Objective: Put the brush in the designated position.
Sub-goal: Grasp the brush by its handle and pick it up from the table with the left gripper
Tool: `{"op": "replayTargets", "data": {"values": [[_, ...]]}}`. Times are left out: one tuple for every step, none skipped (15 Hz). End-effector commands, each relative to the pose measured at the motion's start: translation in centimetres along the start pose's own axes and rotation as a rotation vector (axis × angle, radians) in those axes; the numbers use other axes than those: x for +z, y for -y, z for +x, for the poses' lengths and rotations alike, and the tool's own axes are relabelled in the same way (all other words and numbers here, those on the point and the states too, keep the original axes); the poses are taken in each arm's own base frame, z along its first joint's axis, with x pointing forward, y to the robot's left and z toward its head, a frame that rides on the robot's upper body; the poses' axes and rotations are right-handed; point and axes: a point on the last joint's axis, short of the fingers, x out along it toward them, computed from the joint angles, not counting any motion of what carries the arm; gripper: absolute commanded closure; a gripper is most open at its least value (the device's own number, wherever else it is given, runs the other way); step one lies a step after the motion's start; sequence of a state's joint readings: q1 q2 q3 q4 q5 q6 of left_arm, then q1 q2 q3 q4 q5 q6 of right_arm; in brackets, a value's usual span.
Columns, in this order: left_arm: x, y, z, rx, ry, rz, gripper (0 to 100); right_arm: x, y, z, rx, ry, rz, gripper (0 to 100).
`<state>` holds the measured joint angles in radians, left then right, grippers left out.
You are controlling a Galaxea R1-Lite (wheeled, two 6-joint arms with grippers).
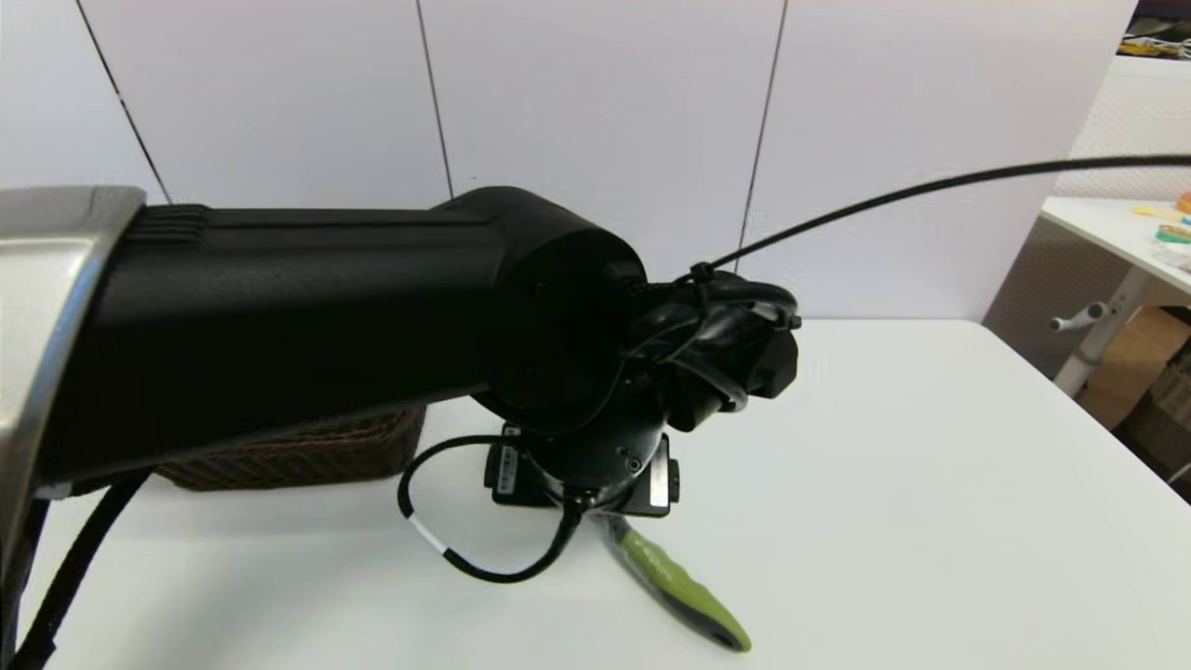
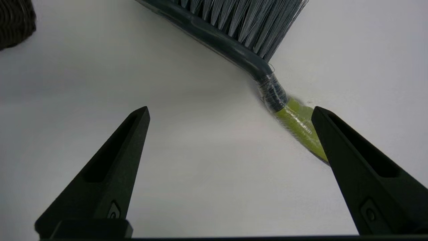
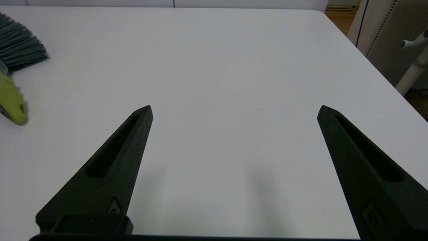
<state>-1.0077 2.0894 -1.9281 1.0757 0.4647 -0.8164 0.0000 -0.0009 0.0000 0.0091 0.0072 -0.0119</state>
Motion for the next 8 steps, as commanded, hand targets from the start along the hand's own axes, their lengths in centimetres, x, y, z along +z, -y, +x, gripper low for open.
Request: {"op": "replayTargets", "data": {"values": [[-1.0, 1.3, 0.7, 0.019, -0.009, -0.108, 0, 0.0, 0.0, 0.0, 0.000, -0.002, 0.000, 0], [-1.3, 1.6, 1.1, 0.027, -0.017, -0.148, 0, 0.0, 0.0, 0.0, 0.000, -0.002, 0.000, 0], [-1.4, 1.8, 1.4, 0.036, -0.017, -0.182, 0, 0.0, 0.0, 0.0, 0.000, -0.002, 0.000, 0], [-1.5, 1.9, 1.7, 0.057, -0.008, -0.204, 0, 0.0, 0.0, 0.0, 0.000, -0.002, 0.000, 0], [-1.7, 2.0, 2.3, 0.093, 0.004, -0.235, 0, 0.0, 0.0, 0.0, 0.000, -0.002, 0.000, 0], [-1.9, 2.1, 2.8, 0.120, 0.007, -0.258, 0, 0.0, 0.0, 0.0, 0.000, -0.002, 0.000, 0], [-2.0, 2.3, 3.2, 0.131, 0.006, -0.279, 0, 0.0, 0.0, 0.0, 0.000, -0.002, 0.000, 0], [-2.2, 2.5, 3.8, 0.141, 0.001, -0.289, 0, 0.0, 0.0, 0.0, 0.000, -0.002, 0.000, 0]]}}
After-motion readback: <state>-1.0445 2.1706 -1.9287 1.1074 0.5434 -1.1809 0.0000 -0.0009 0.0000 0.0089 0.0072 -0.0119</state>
